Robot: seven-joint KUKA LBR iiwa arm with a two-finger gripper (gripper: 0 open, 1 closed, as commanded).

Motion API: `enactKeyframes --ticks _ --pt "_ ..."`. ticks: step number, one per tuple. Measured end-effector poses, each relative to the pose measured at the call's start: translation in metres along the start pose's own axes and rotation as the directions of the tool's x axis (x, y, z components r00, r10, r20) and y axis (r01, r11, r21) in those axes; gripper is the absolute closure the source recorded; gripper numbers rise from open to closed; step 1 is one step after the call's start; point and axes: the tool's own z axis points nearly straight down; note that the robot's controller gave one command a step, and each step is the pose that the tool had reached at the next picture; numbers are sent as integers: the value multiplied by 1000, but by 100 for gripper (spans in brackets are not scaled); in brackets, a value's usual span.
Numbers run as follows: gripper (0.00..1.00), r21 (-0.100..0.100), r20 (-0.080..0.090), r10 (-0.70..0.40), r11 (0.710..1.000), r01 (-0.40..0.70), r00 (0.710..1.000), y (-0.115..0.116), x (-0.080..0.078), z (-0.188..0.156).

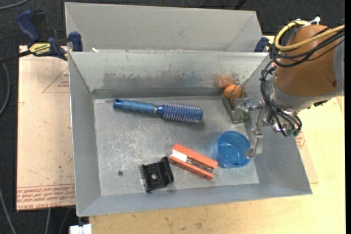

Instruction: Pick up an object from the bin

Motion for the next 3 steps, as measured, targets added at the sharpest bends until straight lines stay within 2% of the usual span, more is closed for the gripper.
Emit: enactKeyframes --ticks 1,2,3 --pt "0 -1 -5 -125 992 125 992 3 7 41" --pt "0 -3 -4 -94 996 94 996 -3 0 65" --pt "100 -1 15 -324 946 324 946 -11 -5 111"
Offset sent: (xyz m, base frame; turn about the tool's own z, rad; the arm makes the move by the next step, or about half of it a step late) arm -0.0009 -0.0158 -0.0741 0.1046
